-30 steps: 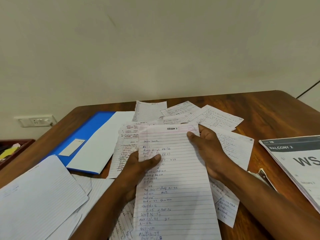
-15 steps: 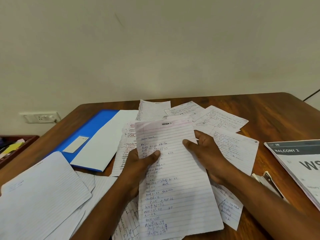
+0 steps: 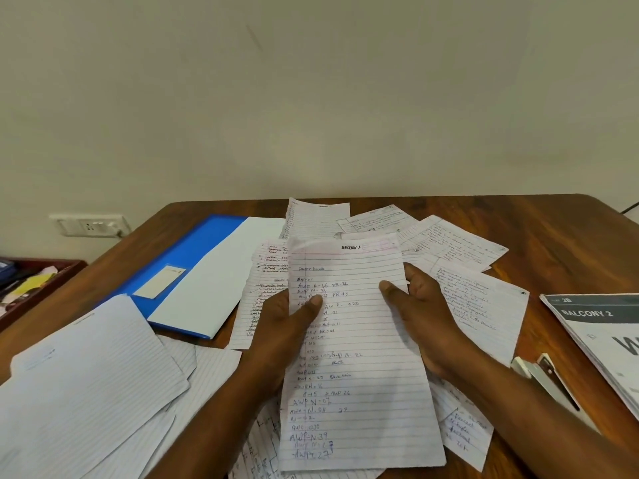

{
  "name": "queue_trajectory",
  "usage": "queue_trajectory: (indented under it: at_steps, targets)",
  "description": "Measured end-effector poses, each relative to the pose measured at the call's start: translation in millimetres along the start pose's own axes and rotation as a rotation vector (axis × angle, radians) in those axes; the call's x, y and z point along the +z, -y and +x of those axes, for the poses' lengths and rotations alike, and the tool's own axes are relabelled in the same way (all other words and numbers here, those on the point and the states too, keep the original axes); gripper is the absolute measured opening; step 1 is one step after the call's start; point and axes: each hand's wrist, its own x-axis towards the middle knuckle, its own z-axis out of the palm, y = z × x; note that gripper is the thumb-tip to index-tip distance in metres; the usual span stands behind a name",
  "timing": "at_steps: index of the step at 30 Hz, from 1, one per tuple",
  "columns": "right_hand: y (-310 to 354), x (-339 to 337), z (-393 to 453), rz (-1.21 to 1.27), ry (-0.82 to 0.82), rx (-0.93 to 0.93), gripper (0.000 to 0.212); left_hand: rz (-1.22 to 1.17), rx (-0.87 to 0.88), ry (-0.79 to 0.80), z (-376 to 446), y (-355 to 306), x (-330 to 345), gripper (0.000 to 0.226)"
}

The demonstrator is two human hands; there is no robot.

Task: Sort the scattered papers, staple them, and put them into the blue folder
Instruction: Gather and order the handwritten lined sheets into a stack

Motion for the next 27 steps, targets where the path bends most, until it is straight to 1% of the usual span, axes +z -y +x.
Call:
queue_trajectory:
  at_steps: [3,6,8,10,13,16,19,21,23,27]
  targets:
    - [-1.0,4.4,-1.4,-0.033,-0.027,-0.011,0.031,0.045,0.008,0.005,1.7,2.1,-1.1,0.015]
    - [-1.6,6.5,-1.8,-0.038,-0.013,0.002,0.03,0.077,0.011,0.015,2.9,-0.6,-5.6,0.015]
    - [1.1,7.8,-1.0,-0.034,-0.004,0.028,0.025,0.078,-0.006,0.015,4.5,-5.4,-14.2,0.016]
    - [8.3,8.7,1.7,-0.083,-0.024,0.059,0.016,0.088,-0.019,0.001,7.4,-12.7,-27.9,0.018]
    - [18.4,11.8,12.8,-0.142,-0.001,0.088,0.014,0.064,-0.041,-0.108,12.5,-24.5,-55.2,0.017]
    - [22.5,18.3,30.0,-0.3,0.043,0.064,0.019,0.04,-0.067,-0.265,17.9,-30.5,-87.6,0.012]
    - [23.1,26.8,50.0,-0.434,0.044,0.014,0.025,-0.061,-0.059,-0.441,20.6,-33.4,-112.6,0.029]
    - [23.6,33.4,64.2,-0.483,0.053,-0.005,0.028,-0.127,-0.048,-0.519,20.8,-33.8,-122.8,0.029]
    - [24.0,39.5,78.9,-0.521,0.062,-0.014,0.031,-0.154,-0.04,-0.555,23.2,-29.8,-129.9,0.023]
    - [22.3,52.6,104.3,-0.587,0.101,-0.024,0.033,-0.144,-0.046,-0.535,26.8,-21.5,-132.9,0.021]
